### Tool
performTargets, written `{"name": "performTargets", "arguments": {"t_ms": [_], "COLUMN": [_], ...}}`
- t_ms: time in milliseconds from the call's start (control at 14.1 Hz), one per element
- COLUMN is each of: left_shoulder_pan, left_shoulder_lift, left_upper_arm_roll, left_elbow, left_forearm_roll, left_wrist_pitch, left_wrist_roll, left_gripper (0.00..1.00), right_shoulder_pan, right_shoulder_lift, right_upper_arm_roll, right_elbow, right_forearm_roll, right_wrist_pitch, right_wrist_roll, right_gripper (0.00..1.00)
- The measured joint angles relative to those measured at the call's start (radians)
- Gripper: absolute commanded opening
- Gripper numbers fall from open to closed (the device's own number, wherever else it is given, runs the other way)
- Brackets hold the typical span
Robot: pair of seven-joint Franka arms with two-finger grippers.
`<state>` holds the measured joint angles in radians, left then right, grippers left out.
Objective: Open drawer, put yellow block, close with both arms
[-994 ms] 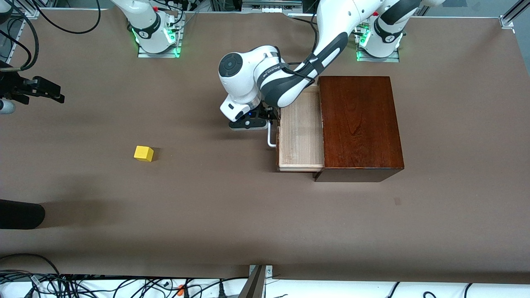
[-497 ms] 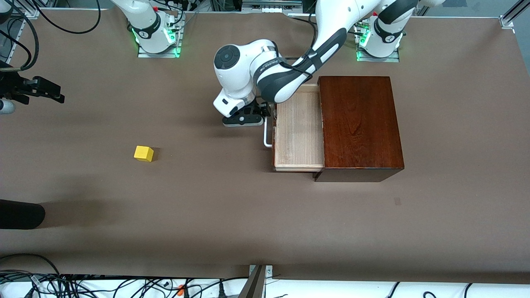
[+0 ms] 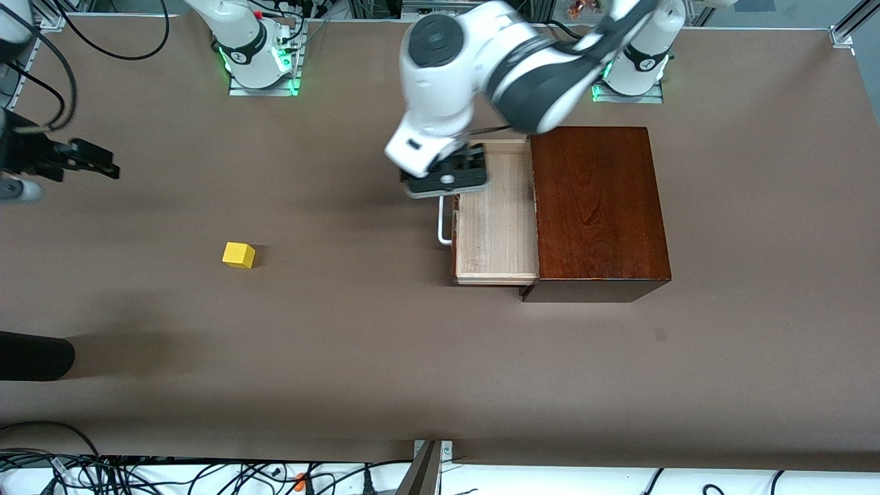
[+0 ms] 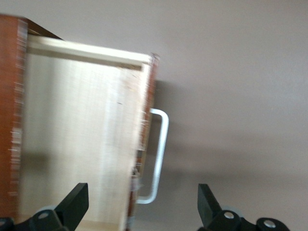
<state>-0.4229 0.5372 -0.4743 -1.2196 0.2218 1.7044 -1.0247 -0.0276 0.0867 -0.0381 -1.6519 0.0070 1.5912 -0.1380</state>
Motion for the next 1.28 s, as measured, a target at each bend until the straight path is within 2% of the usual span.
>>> {"name": "performTargets", "arguments": {"t_ms": [284, 497, 781, 1065, 1207, 1278], "left_shoulder_pan": [0.145, 0.224, 0.339, 0.367, 0.367, 0.367], "left_shoulder_lift": [-0.171, -0.224, -0.264, -0.345, -0.380, -0.397], "left_upper_arm_roll": [0.000, 0.001, 0.016, 0.177, 0.242, 0.269], "left_elbow": [-0.134, -0.174, -0.177, -0.178, -0.182, -0.193], "left_forearm_roll": [-0.052, -0.062, -0.143, -0.218, -0.223, -0.223], "left_wrist_pitch": [-0.021, -0.035, -0.091, -0.192, -0.227, -0.235], "left_wrist_roll": [0.074, 0.114, 0.296, 0.569, 0.669, 0.712], "left_gripper": [1.00, 1.00, 1.00, 1.00, 1.00, 1.00], "right_shoulder_pan": [0.040, 0.056, 0.107, 0.114, 0.113, 0.113], "right_shoulder_lift": [0.143, 0.221, 0.264, 0.280, 0.296, 0.307], "right_upper_arm_roll": [0.013, 0.013, 0.015, 0.013, 0.013, 0.013], "right_elbow": [-0.006, -0.037, -0.190, -0.422, -0.501, -0.525], "right_forearm_roll": [0.001, 0.003, 0.004, 0.004, 0.004, 0.004], "right_wrist_pitch": [0.118, 0.254, 0.543, 0.895, 1.007, 1.042], "right_wrist_roll": [0.005, 0.058, 0.148, 0.160, 0.160, 0.160], "right_gripper": [1.00, 1.00, 1.00, 1.00, 1.00, 0.96]}}
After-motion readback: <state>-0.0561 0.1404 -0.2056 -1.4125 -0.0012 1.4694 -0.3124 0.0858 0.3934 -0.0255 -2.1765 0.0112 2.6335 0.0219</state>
